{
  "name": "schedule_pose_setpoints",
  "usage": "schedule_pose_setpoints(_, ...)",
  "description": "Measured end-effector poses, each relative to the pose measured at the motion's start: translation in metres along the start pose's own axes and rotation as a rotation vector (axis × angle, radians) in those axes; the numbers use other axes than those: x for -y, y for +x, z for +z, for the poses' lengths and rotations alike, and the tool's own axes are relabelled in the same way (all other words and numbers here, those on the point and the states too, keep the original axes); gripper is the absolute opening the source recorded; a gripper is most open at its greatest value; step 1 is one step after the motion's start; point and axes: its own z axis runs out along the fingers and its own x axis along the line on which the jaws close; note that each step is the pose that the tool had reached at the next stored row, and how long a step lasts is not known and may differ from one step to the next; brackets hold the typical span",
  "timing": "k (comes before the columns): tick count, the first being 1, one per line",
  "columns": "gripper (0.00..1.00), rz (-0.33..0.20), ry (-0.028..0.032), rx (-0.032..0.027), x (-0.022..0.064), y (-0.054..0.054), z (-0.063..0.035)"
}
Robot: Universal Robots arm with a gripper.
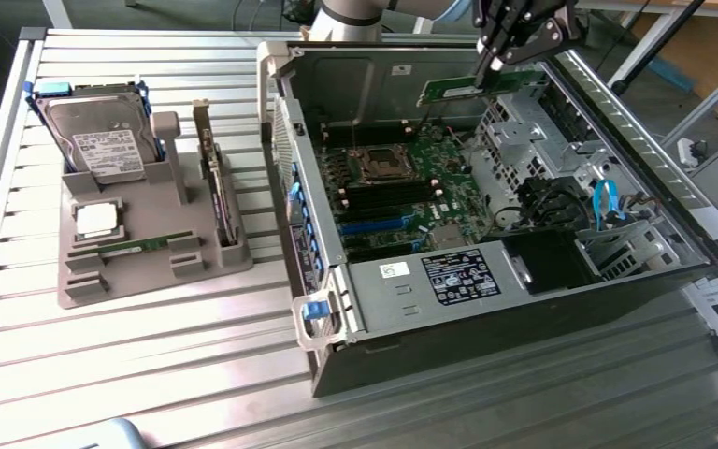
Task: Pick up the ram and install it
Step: 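Insert the ram into the slot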
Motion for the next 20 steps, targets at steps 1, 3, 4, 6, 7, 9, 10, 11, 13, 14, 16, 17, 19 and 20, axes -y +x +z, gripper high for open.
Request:
schedule_pose_setpoints(1,0.13,0.000,0.0000,0.0000,0.0001,0.0000,0.0003)
schedule_pose_setpoints(3,0.13,0.000,-0.0001,0.0000,0.0002,0.0000,0.0009)
schedule_pose_setpoints(4,0.13,0.000,0.0000,0.0000,0.0002,0.0001,0.0013)
schedule_pose_setpoints(6,0.13,0.000,0.0000,0.0000,0.0003,0.0001,0.0019)
schedule_pose_setpoints(7,0.13,0.000,0.0000,0.0000,0.0003,0.0001,0.0023)
schedule_pose_setpoints(9,0.13,0.000,-0.0001,0.0000,0.0005,0.0002,0.0029)
schedule_pose_setpoints(10,0.13,0.000,-0.0001,0.0000,0.0006,0.0002,0.0032)
schedule_pose_setpoints(11,0.13,0.000,-0.0001,0.0000,0.0007,0.0002,0.0036)
schedule_pose_setpoints(13,0.13,0.000,-0.0001,0.0000,0.0008,0.0003,0.0044)
schedule_pose_setpoints(14,0.13,0.000,-0.0001,0.0001,0.0008,0.0003,0.0047)
schedule_pose_setpoints(16,0.13,0.000,0.0000,0.0001,0.0008,0.0003,0.0054)
schedule_pose_setpoints(17,0.13,0.000,-0.0001,0.0000,0.0008,0.0003,0.0057)
schedule_pose_setpoints(19,0.13,0.000,-0.0001,0.0000,0.0008,0.0003,0.0066)
schedule_pose_setpoints(20,0.13,0.000,-0.0001,0.0000,0.0008,0.0004,0.0069)
